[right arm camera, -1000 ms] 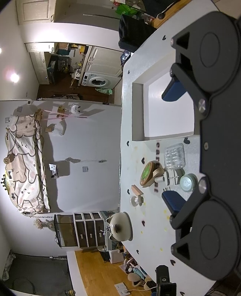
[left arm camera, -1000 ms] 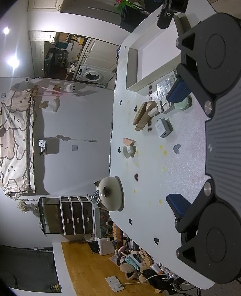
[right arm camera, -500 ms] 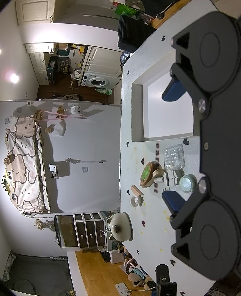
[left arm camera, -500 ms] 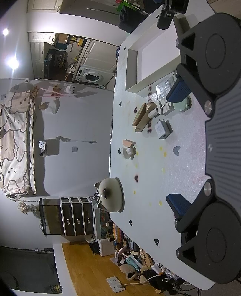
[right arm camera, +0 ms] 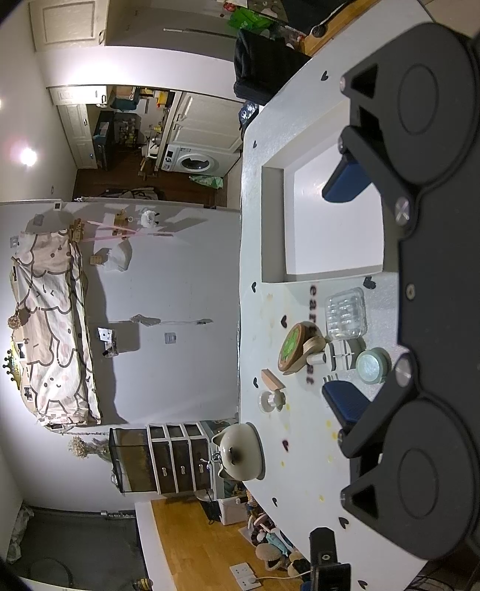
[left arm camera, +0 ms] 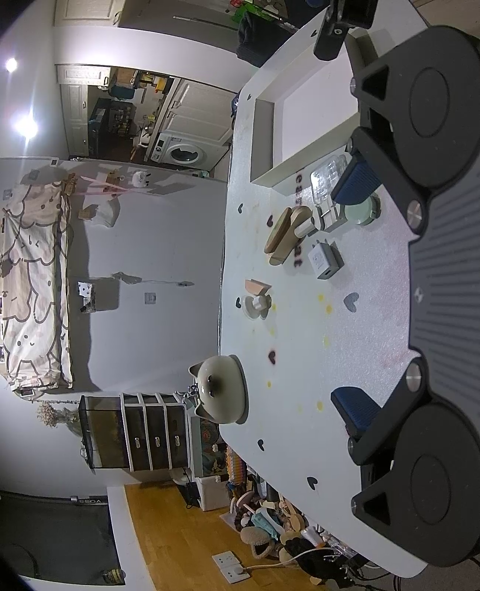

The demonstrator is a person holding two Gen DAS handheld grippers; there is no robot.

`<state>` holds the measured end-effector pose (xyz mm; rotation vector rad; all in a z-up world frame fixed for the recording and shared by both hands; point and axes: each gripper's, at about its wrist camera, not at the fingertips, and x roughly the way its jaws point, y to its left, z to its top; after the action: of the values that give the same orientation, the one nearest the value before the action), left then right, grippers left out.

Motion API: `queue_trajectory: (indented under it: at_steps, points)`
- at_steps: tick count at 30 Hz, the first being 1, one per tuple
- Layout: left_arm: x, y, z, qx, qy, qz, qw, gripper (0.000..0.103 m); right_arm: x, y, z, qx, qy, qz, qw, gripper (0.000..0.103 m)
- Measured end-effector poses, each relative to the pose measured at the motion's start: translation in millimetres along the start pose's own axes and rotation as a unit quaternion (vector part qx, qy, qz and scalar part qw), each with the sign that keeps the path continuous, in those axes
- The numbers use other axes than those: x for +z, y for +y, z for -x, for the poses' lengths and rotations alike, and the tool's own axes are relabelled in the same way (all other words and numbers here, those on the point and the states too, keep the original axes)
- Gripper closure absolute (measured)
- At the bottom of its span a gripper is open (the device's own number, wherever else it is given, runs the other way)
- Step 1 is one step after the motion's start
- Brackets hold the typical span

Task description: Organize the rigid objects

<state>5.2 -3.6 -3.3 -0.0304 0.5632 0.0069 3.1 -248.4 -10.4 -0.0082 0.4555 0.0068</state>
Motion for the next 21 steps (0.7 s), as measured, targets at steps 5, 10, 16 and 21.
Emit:
queue_trajectory:
  at_steps: [5,10,16,21]
  points:
    - [0.1,0.0,0.1,0.001,0.000,0.000,1.0000,0.000,-0.1,-0.2,-0.1,0.000,0.000,0.000,1.000,0.000]
    - [0.1,0.2,0.1,0.001,0.000,0.000,1.0000,0.000,-0.1,-0.5,-0.1,0.000,0.000,0.000,1.000,0.000]
    - [0.2,-0.3,1.5,0.001,0.000,0.001,1.0000,0.000,0.0,-0.2,0.6,0.001,0.000,0.000,1.000,0.000]
    - [1.8,-0.7,2.7,0.001,-0.001,0.004,1.0000,0.000,1.9,1.5,5.7,0.011,-0.002,0.004,1.000,0.000]
